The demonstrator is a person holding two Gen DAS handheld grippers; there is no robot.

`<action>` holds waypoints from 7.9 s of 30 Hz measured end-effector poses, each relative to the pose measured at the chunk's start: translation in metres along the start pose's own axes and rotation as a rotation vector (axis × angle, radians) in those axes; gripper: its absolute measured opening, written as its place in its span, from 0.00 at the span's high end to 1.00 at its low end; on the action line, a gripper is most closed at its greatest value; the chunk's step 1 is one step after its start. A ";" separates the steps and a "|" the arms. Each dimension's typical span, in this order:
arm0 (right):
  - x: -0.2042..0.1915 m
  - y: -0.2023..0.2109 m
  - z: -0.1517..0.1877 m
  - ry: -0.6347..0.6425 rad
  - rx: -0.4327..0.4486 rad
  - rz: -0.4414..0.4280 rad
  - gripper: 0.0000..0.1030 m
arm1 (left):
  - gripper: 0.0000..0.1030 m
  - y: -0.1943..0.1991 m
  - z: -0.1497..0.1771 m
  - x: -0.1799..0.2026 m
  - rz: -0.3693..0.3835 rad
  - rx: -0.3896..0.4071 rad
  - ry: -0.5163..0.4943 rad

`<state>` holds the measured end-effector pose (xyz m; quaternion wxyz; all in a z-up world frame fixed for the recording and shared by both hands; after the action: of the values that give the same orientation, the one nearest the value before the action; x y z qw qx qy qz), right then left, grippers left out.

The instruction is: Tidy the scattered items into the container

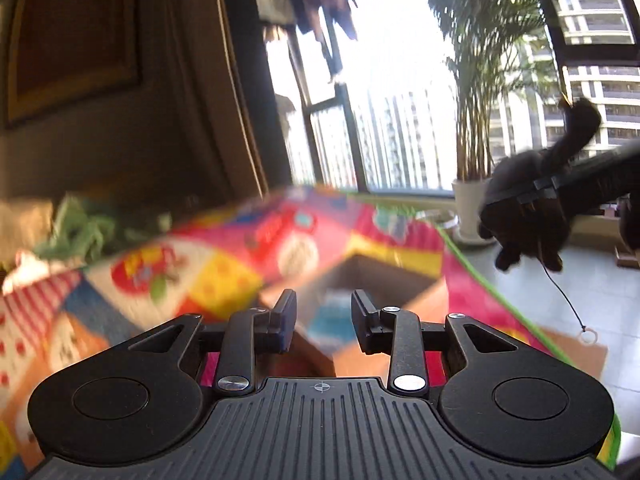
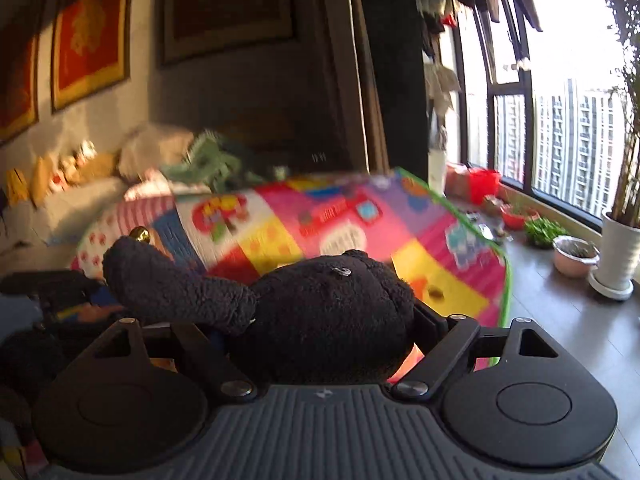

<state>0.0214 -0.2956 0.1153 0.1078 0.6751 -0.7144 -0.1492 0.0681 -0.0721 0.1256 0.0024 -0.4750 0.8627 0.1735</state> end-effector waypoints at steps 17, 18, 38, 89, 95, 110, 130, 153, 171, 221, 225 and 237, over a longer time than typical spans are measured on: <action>0.014 -0.060 0.129 -0.051 -0.299 0.028 0.18 | 0.00 0.024 0.149 -0.018 -0.011 -0.223 0.477; 0.014 -0.060 0.139 -0.058 -0.315 0.024 0.18 | 0.00 0.027 0.149 -0.012 -0.017 -0.226 0.451; -0.005 -0.045 0.174 0.148 -0.281 0.057 0.14 | 0.36 0.003 0.174 0.027 0.007 -0.394 0.289; -0.005 -0.244 0.039 0.092 -0.334 0.117 0.59 | 0.02 -0.060 0.159 -0.103 -0.076 -0.217 0.432; -0.102 -0.216 0.017 0.187 -0.327 -0.146 0.52 | 0.01 -0.061 0.162 -0.103 -0.078 -0.211 0.451; -0.198 -0.348 0.076 0.419 -0.606 0.128 0.70 | 0.00 -0.053 0.164 -0.117 -0.097 -0.157 0.536; -0.068 -0.110 0.123 0.330 -0.447 -0.105 0.64 | 0.00 -0.062 0.168 -0.114 -0.078 -0.210 0.536; -0.024 -0.130 0.161 0.029 -0.346 -0.065 0.00 | 0.47 -0.106 0.153 -0.087 -0.155 -0.363 0.127; -0.030 -0.131 0.165 0.090 -0.364 -0.032 0.00 | 0.10 -0.048 0.167 -0.030 -0.061 -0.406 0.011; 0.013 -0.198 0.076 -0.054 -0.128 0.092 0.00 | 0.01 -0.050 0.177 -0.075 -0.114 -0.317 0.494; 0.000 -0.154 0.096 0.005 -0.181 0.025 0.00 | 0.00 -0.050 0.177 -0.075 -0.113 -0.316 0.497; -0.044 -0.150 0.155 0.198 -0.337 -0.002 0.14 | 0.00 -0.051 0.178 -0.074 -0.126 -0.326 0.484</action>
<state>0.1093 -0.2482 -0.0811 0.2890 0.6596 -0.6644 -0.1999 0.1216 0.0173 -0.0438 -0.2690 -0.5495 0.7676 0.1909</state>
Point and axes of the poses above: each gripper's, at about its wrist camera, not at the fingertips, and y roughly against the way its jaws point, x to its right, z to its underside, the point moved 8 cm from there along -y, roughly the way its jaws point, and after that the axes turned 7 degrees about z, right-handed, at the moved point
